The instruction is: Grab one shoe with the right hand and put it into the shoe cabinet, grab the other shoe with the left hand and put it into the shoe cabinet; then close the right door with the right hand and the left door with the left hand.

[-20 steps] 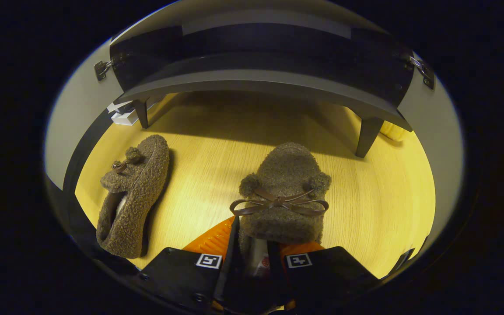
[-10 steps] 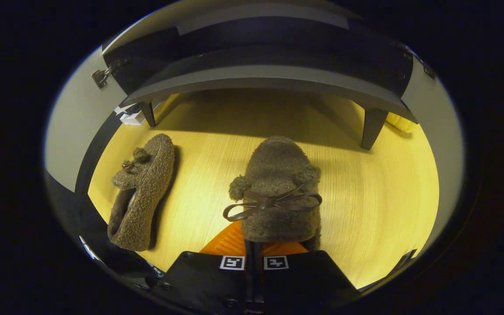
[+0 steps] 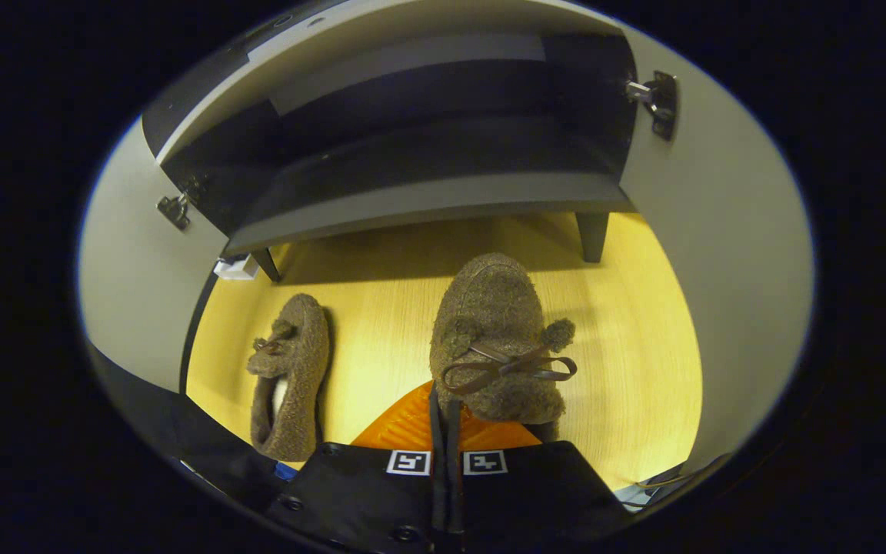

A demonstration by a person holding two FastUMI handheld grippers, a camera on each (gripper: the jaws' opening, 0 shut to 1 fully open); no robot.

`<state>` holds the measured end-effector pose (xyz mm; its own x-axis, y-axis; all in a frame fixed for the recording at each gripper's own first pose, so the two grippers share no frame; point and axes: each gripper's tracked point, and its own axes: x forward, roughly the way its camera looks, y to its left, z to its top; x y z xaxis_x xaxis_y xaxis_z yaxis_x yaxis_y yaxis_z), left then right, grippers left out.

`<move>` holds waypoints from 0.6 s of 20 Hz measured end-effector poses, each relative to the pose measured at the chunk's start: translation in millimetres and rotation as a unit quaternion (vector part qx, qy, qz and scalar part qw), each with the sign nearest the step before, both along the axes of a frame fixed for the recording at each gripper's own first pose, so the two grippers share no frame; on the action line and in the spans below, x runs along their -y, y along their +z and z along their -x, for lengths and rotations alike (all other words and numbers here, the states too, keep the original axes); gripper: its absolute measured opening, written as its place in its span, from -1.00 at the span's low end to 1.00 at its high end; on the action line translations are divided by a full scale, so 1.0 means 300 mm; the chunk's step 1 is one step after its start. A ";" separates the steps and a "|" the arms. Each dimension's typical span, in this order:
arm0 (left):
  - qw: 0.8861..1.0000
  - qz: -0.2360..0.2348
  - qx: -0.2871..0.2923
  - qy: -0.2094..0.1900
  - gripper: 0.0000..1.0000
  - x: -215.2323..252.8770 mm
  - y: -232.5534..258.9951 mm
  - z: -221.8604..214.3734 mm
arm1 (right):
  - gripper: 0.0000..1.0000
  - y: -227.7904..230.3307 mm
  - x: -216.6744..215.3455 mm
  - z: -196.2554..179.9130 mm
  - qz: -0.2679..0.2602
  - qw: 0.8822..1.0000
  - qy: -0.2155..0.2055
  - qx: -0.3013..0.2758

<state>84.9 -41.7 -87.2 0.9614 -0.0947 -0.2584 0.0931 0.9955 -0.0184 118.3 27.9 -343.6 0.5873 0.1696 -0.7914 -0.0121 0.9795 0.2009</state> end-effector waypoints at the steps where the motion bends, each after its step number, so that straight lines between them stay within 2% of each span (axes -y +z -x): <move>1: 1.000 -0.003 0.004 -0.006 0.73 -0.008 0.001 -0.005 | -0.96 0.031 0.000 0.015 0.000 1.000 -0.004 0.006; 3: 1.000 -0.006 0.011 -0.018 0.74 -0.015 0.000 -0.016 | -0.96 0.090 -0.011 0.053 -0.005 1.000 -0.007 0.014; 4: 1.000 -0.006 0.012 -0.025 0.82 -0.015 -0.004 -0.020 | -0.96 0.124 -0.017 0.072 -0.009 1.000 -0.006 0.018; 5: 0.999 -0.004 0.012 -0.031 0.72 -0.013 -0.012 -0.024 | -0.97 0.157 -0.026 0.092 -0.013 1.000 -0.005 0.022; 7: 0.999 0.002 0.010 -0.045 0.74 -0.005 -0.026 -0.035 | -0.96 0.219 -0.036 0.138 -0.018 0.999 -0.001 0.028; 8: 0.999 0.004 0.010 -0.051 0.83 -0.001 -0.028 -0.039 | -0.97 0.254 -0.040 0.157 -0.019 0.999 0.001 0.031; 11: 0.997 0.005 0.015 -0.069 0.83 0.018 -0.026 -0.051 | -0.97 0.366 -0.044 0.211 -0.011 0.999 0.014 0.047; 12: 0.997 0.004 0.017 -0.075 0.74 0.028 -0.026 -0.052 | -0.97 0.406 -0.041 0.221 -0.004 0.998 0.018 0.053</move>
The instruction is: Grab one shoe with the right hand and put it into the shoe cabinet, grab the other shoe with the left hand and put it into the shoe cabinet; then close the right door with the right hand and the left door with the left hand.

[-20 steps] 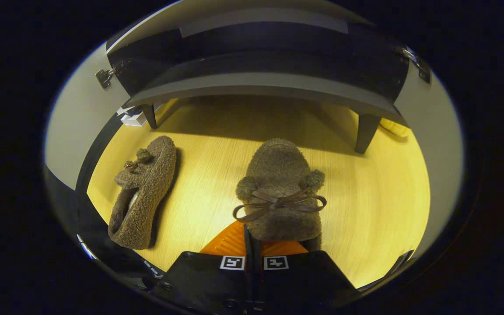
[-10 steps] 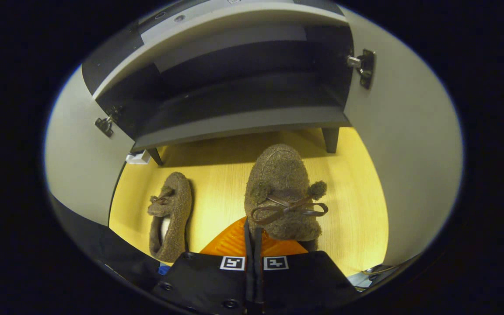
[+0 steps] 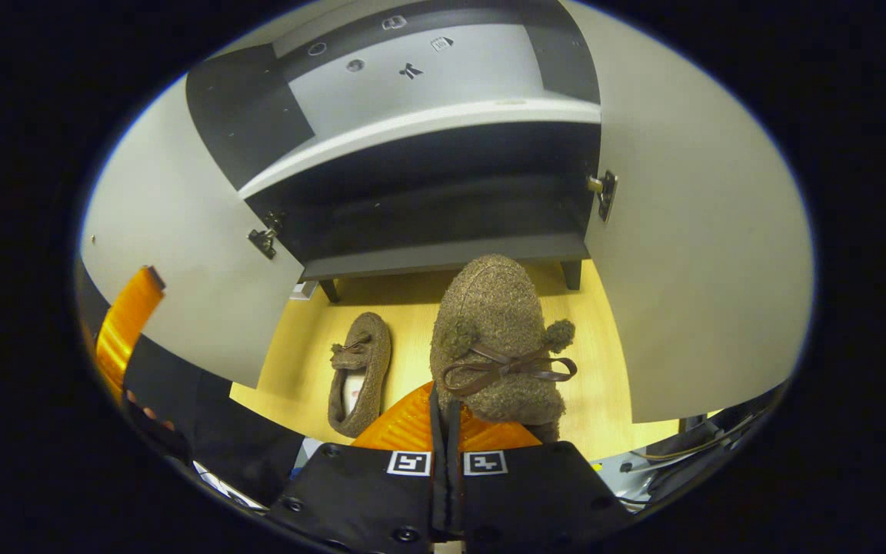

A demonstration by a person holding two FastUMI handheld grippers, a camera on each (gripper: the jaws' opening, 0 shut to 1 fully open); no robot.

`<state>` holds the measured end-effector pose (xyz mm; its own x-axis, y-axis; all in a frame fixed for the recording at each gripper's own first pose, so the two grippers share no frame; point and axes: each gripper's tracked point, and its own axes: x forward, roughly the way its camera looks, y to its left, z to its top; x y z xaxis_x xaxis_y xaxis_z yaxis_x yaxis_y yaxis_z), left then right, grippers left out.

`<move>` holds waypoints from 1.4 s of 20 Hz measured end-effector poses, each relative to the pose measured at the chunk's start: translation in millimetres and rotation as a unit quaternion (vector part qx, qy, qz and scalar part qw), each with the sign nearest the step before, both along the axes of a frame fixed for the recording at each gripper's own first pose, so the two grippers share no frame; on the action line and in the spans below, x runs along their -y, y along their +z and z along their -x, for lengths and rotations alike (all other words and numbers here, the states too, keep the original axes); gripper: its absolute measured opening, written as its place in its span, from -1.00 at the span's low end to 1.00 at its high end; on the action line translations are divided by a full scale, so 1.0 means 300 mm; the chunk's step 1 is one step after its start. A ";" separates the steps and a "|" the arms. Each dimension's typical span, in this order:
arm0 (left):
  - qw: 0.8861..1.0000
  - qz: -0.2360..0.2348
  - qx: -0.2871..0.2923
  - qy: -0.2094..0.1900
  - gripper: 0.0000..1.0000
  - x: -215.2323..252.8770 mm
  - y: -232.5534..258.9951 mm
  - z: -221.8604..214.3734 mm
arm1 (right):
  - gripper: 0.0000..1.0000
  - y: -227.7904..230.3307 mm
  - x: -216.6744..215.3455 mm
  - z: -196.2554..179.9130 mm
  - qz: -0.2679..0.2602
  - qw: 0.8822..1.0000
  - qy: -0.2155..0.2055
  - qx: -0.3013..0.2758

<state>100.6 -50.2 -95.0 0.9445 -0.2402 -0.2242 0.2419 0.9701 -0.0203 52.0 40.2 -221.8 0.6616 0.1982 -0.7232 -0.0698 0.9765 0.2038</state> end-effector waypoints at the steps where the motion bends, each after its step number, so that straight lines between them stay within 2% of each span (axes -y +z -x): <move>1: 1.000 -0.001 0.001 -0.005 0.83 0.008 -0.002 -0.002 | -0.97 0.039 -0.001 0.003 0.006 1.000 0.004 0.008; 2: 1.000 0.000 -0.001 -0.009 0.83 0.019 -0.003 -0.003 | -0.97 0.084 -0.004 0.002 0.008 1.000 0.009 0.019; 3: 1.000 0.003 0.000 -0.012 0.74 0.030 -0.003 -0.005 | -0.97 0.124 -0.004 0.003 0.010 0.999 0.012 0.029; 5: 1.000 0.008 0.004 -0.017 0.82 0.043 0.006 -0.006 | -0.97 0.210 0.000 -0.018 0.008 0.999 0.014 0.049; 6: 1.000 0.007 0.005 -0.018 0.73 0.043 0.010 -0.008 | -0.97 0.254 0.000 -0.037 0.006 0.998 0.015 0.060; 7: 1.000 0.004 0.006 -0.017 0.83 0.039 0.015 -0.011 | -0.97 0.300 -0.003 -0.058 0.002 0.997 0.015 0.072; 8: 1.000 -0.001 0.009 -0.016 0.73 0.033 0.020 -0.009 | -0.97 0.348 -0.008 -0.085 -0.003 0.996 0.018 0.086; 14: 1.000 -0.015 0.015 -0.005 0.73 -0.016 0.024 0.015 | -0.96 0.539 0.003 -0.284 -0.002 0.989 0.020 0.144; 15: 1.000 -0.013 0.011 0.000 0.82 -0.024 0.017 0.019 | -0.97 0.581 0.000 -0.322 -0.005 0.987 0.018 0.158; 17: 1.000 -0.015 0.009 0.013 0.74 -0.043 0.013 0.021 | -1.00 0.650 -0.007 -0.400 -0.007 0.983 0.017 0.183; 20: 0.999 -0.032 0.025 0.020 0.73 -0.060 0.036 0.019 | -0.96 0.709 0.000 -0.502 -0.013 0.979 0.008 0.203; 21: 0.999 -0.035 0.029 0.021 0.82 -0.064 0.043 0.018 | -0.97 0.725 0.009 -0.532 -0.011 0.978 0.005 0.207; 22: 0.999 -0.037 0.031 0.022 0.73 -0.067 0.043 0.013 | -0.96 0.742 0.022 -0.565 -0.007 0.977 0.001 0.212; 23: 0.998 -0.038 0.032 0.024 0.73 -0.072 0.046 0.010 | -0.96 0.756 0.037 -0.602 -0.003 0.975 -0.003 0.221; 24: 0.998 -0.037 0.031 0.026 0.82 -0.075 0.045 0.006 | -0.96 0.777 0.048 -0.638 0.000 0.973 -0.008 0.229; 25: 0.998 -0.037 0.031 0.028 0.73 -0.075 0.044 0.004 | -0.96 0.790 0.060 -0.671 0.003 0.972 -0.013 0.236; 26: 0.998 -0.038 0.031 0.030 0.73 -0.076 0.045 0.001 | -0.96 0.800 0.072 -0.708 0.004 0.970 -0.020 0.242; 27: 0.998 -0.040 0.032 0.032 0.82 -0.077 0.049 -0.001 | -0.96 0.803 0.082 -0.740 0.004 0.969 -0.026 0.247; 28: 0.998 -0.041 0.033 0.034 0.73 -0.078 0.052 -0.004 | -0.96 0.811 0.098 -0.778 0.006 0.967 -0.031 0.251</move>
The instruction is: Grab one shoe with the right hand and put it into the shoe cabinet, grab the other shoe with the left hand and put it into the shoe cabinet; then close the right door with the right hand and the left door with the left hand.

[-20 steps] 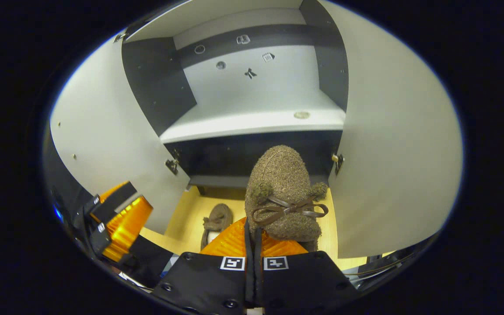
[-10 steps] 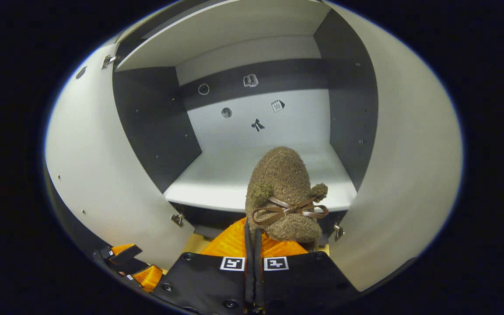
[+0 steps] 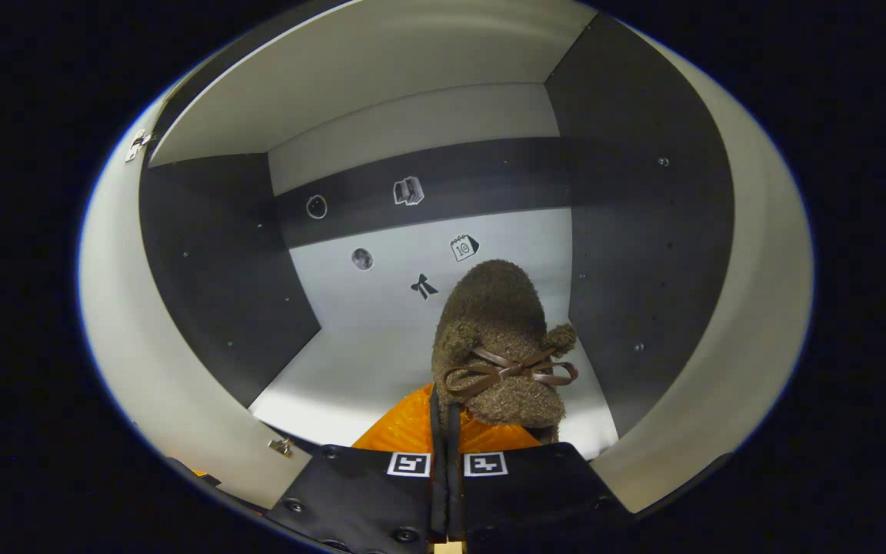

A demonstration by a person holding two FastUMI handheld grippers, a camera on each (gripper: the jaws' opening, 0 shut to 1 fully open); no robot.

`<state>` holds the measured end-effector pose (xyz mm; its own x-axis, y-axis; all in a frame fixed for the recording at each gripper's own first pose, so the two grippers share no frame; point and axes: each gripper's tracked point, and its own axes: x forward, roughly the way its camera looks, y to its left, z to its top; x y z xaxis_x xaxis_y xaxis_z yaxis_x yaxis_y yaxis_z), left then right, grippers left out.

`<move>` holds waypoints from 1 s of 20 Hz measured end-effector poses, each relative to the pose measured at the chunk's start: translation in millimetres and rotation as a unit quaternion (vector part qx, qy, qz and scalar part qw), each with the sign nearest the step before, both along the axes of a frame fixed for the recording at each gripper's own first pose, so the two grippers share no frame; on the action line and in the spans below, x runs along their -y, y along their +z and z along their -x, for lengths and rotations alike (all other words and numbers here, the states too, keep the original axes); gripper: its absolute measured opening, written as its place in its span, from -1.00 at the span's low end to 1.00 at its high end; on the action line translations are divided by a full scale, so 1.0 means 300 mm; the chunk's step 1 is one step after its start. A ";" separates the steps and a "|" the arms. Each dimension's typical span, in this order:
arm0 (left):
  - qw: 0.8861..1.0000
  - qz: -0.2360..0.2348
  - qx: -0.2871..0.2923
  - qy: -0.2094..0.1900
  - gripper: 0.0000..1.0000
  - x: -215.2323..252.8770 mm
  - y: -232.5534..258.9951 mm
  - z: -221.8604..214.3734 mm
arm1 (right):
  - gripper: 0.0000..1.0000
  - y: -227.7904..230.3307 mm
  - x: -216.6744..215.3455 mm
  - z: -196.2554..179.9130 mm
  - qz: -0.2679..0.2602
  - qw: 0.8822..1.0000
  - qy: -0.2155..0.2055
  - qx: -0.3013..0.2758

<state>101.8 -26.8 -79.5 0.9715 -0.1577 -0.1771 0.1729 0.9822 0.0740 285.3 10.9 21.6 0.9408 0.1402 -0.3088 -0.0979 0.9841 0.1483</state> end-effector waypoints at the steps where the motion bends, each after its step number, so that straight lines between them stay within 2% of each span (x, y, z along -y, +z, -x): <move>1: 1.000 -0.002 0.000 0.002 0.82 -0.002 0.002 -0.003 | -1.00 0.000 0.014 -0.043 0.002 1.000 -0.006 0.001; 2: 1.000 -0.004 0.001 0.005 0.82 -0.004 0.003 -0.004 | -0.96 0.002 0.025 -0.075 0.004 1.000 -0.012 0.004; 3: 1.000 -0.007 0.002 0.010 0.73 -0.008 0.005 -0.005 | -0.97 0.002 0.036 -0.112 0.005 1.000 -0.018 0.006; 4: 1.000 -0.008 0.001 0.015 0.82 -0.012 0.006 -0.007 | -0.88 0.002 0.040 -0.150 0.005 1.000 -0.022 0.010; 5: 1.000 -0.008 0.000 0.020 0.82 -0.015 0.004 -0.011 | -0.96 -0.006 0.041 -0.184 0.005 1.000 -0.024 0.009; 7: 1.000 -0.009 -0.003 0.029 0.82 -0.021 -0.001 -0.016 | -0.97 -0.027 0.032 -0.240 0.003 1.000 -0.022 0.006; 8: 0.999 -0.010 -0.004 0.034 0.73 -0.021 0.000 -0.020 | -0.97 -0.042 0.022 -0.263 0.005 1.000 -0.019 0.004; 9: 0.999 -0.010 -0.005 0.039 0.73 -0.023 0.001 -0.021 | -0.96 -0.063 0.017 -0.286 0.011 1.000 -0.018 0.002; 10: 0.999 -0.010 -0.004 0.043 0.73 -0.025 0.003 -0.020 | -0.96 -0.075 0.011 -0.300 0.016 1.000 -0.016 0.003; 11: 0.999 -0.010 -0.004 0.047 0.82 -0.026 0.003 -0.023 | -0.96 -0.080 0.004 -0.317 0.020 1.000 -0.018 0.009; 15: 0.998 -0.009 -0.011 0.059 0.82 -0.034 -0.007 -0.026 | -0.91 -0.085 -0.026 -0.323 0.007 1.000 -0.013 0.016; 16: 0.998 -0.008 -0.012 0.062 0.74 -0.037 -0.008 -0.027 | -0.82 -0.091 -0.044 -0.326 0.006 1.000 -0.006 0.012; 17: 0.998 -0.008 -0.012 0.063 0.73 -0.039 -0.010 -0.027 | -0.84 -0.115 -0.061 -0.337 0.007 1.000 0.000 0.006; 19: 0.998 -0.006 -0.013 0.065 0.73 -0.042 -0.012 -0.028 | -0.44 -0.111 -0.076 -0.328 0.010 1.000 0.009 0.007; 20: 0.998 -0.006 -0.013 0.065 0.73 -0.044 -0.011 -0.029 | -0.31 -0.102 -0.073 -0.312 0.010 1.000 0.009 0.007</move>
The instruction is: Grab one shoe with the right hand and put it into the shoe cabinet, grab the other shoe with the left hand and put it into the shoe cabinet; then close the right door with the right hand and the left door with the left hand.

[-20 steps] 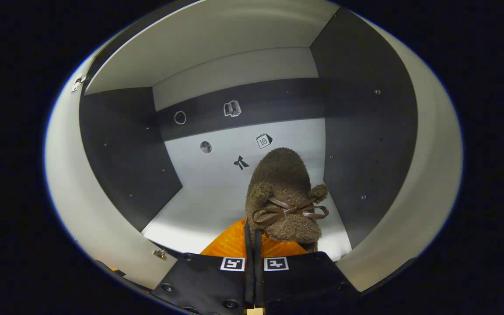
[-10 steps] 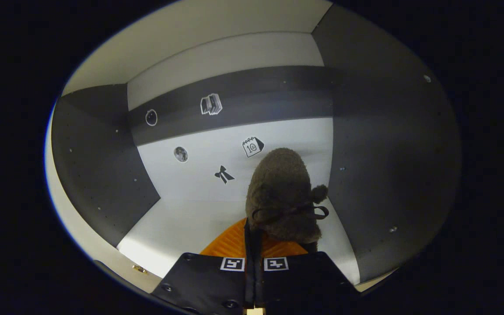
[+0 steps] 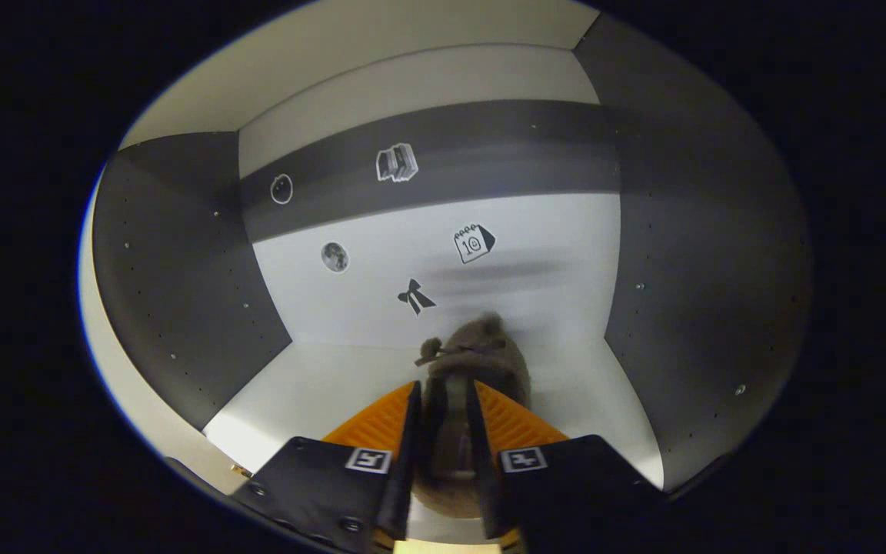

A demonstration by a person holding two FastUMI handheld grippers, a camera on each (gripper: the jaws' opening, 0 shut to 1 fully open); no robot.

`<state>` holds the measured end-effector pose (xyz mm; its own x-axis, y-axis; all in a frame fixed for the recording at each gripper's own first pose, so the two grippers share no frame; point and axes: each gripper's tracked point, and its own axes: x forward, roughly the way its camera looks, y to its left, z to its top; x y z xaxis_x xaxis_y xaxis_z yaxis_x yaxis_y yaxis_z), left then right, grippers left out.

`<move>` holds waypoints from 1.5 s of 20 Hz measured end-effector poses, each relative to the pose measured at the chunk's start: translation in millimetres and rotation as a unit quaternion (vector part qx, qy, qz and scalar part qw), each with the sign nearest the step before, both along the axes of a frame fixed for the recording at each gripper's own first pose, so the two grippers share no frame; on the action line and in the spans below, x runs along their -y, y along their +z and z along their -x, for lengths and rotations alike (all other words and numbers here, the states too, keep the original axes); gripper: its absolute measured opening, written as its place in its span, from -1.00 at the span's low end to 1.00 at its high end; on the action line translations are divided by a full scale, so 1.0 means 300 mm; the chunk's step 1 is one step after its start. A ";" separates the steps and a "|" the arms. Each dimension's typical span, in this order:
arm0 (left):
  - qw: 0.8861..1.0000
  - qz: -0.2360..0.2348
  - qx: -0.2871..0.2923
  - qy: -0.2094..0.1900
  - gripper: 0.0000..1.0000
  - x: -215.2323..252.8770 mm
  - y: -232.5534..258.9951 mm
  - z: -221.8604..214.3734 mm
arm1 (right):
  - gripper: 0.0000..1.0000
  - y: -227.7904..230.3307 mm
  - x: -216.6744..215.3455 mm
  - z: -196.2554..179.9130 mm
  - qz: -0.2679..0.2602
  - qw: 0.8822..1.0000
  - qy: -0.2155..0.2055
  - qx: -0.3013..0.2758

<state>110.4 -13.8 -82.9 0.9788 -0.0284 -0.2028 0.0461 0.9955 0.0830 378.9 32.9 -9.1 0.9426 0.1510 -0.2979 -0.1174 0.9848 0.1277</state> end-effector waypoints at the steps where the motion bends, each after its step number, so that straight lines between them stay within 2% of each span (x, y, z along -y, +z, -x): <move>1: 1.000 0.000 0.000 0.000 0.82 -0.002 -0.001 0.000 | -0.10 0.014 -0.008 0.016 -0.005 1.000 0.002 0.002; 2: 1.000 0.001 0.001 -0.001 0.73 -0.003 0.000 0.000 | 0.24 0.031 -0.012 0.039 -0.011 1.000 0.002 0.003; 3: 1.000 0.001 0.002 -0.004 0.74 0.000 0.000 -0.001 | 0.59 0.049 -0.006 0.055 -0.014 1.000 0.000 0.009; 4: 1.000 0.000 0.002 -0.006 0.83 -0.001 -0.001 0.001 | 0.90 0.081 -0.007 0.088 -0.016 1.000 -0.002 0.021; 5: 1.000 -0.002 0.002 -0.007 0.74 -0.004 -0.005 0.001 | 0.92 0.116 0.004 0.116 -0.013 0.999 -0.006 0.037; 6: 1.000 -0.004 0.001 -0.009 0.73 -0.008 -0.009 0.000 | 0.84 0.151 0.015 0.156 -0.006 0.998 -0.012 0.054; 7: 1.000 -0.005 -0.001 -0.010 0.65 -0.015 -0.019 0.002 | 0.96 0.182 0.022 0.202 -0.001 0.997 -0.017 0.073; 8: 1.000 -0.006 -0.006 -0.011 0.82 -0.020 -0.032 0.002 | 0.96 0.206 0.024 0.239 0.001 0.996 -0.020 0.087; 11: 0.999 -0.007 -0.030 -0.015 0.82 -0.032 -0.105 0.011 | 0.96 0.252 0.012 0.385 -0.006 0.992 -0.020 0.128; 12: 0.999 -0.007 -0.037 -0.019 0.74 -0.031 -0.133 0.013 | 0.96 0.255 0.008 0.434 -0.009 0.990 -0.019 0.138; 13: 0.999 -0.004 -0.045 -0.025 0.74 -0.025 -0.164 0.017 | 0.84 0.248 0.007 0.484 -0.007 0.989 -0.019 0.147; 14: 0.998 0.001 -0.058 -0.031 0.83 -0.017 -0.201 0.023 | 0.84 0.238 0.013 0.529 -0.002 0.987 -0.022 0.157; 15: 0.997 0.002 -0.069 -0.035 0.83 -0.012 -0.234 0.033 | 0.84 0.215 0.020 0.570 0.008 0.986 -0.028 0.162; 16: 0.996 0.001 -0.081 -0.039 0.74 -0.009 -0.272 0.041 | 0.84 0.184 0.029 0.612 0.016 0.987 -0.032 0.160; 17: 0.994 -0.002 -0.096 -0.044 0.83 -0.004 -0.318 0.042 | 0.84 0.146 0.029 0.655 0.019 0.987 -0.035 0.154; 19: 0.990 -0.008 -0.131 -0.055 0.83 0.002 -0.438 0.053 | 0.84 0.069 0.027 0.731 0.012 0.990 -0.034 0.138; 20: 0.987 -0.010 -0.146 -0.060 0.74 0.006 -0.487 0.057 | 0.86 0.028 0.030 0.767 0.010 0.991 -0.035 0.128; 21: 0.984 -0.014 -0.167 -0.065 0.74 0.009 -0.541 0.063 | 0.86 -0.017 0.040 0.803 0.009 0.993 -0.041 0.114; 22: 0.979 -0.026 -0.190 -0.066 0.83 0.003 -0.578 0.066 | 0.84 -0.057 0.042 0.839 0.009 0.994 -0.043 0.102; 23: 0.974 -0.041 -0.211 -0.068 0.75 -0.013 -0.606 0.072 | 0.86 -0.097 0.049 0.877 0.011 0.995 -0.051 0.089; 24: 0.969 -0.051 -0.230 -0.076 0.75 -0.019 -0.639 0.075 | 0.96 -0.130 0.056 0.918 0.015 0.995 -0.057 0.078; 25: 0.964 -0.059 -0.245 -0.083 0.83 -0.023 -0.640 0.098 | 0.96 -0.150 0.069 0.954 0.019 0.995 -0.068 0.075; 26: 0.959 -0.067 -0.259 -0.090 0.74 -0.027 -0.645 0.110 | 0.96 -0.156 0.083 0.994 0.020 0.994 -0.079 0.077; 28: 0.950 -0.083 -0.282 -0.103 0.74 -0.037 -0.654 0.133 | 0.96 -0.165 0.079 1.076 0.027 0.993 -0.081 0.083; 30: 0.945 -0.109 -0.285 -0.118 0.74 -0.038 -0.651 0.133 | 0.97 -0.180 0.139 1.150 0.055 0.990 -0.103 0.079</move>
